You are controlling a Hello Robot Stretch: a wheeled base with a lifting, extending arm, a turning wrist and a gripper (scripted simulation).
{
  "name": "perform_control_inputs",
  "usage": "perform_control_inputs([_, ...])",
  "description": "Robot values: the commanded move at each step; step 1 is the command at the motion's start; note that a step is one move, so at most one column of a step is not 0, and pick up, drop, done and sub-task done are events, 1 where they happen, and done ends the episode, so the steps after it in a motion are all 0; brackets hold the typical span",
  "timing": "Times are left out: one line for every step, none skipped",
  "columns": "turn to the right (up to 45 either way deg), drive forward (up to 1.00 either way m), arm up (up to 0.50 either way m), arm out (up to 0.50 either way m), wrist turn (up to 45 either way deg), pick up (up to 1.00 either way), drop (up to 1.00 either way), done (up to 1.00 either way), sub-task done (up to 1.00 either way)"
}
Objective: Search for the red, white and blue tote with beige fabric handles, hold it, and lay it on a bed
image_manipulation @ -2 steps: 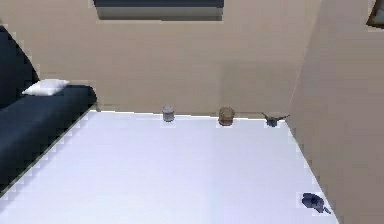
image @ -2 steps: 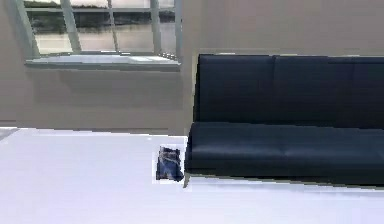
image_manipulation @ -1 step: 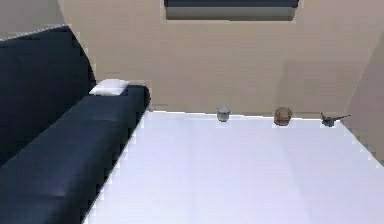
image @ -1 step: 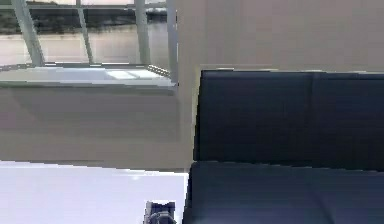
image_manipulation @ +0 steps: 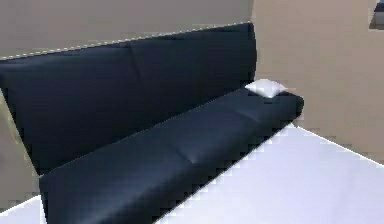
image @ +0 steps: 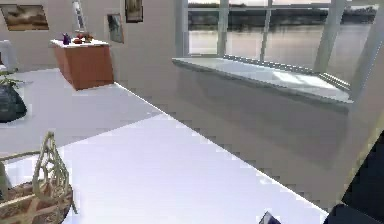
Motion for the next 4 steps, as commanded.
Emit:
perform_control_inputs([-45.0,0.00,0.00,0.00,0.0,0.00,0.00,0.00,0.00])
perform_control_inputs([-21.0,0.00,0.00,0.00,0.0,0.00,0.00,0.00,0.00])
perform_control_inputs([0.0,0.00,0.14,0.00,0.0,0.00,0.00,0.00,0.00])
perform_control_inputs([0.0,0.00,0.00,0.50,0.0,0.00,0.00,0.00,0.00])
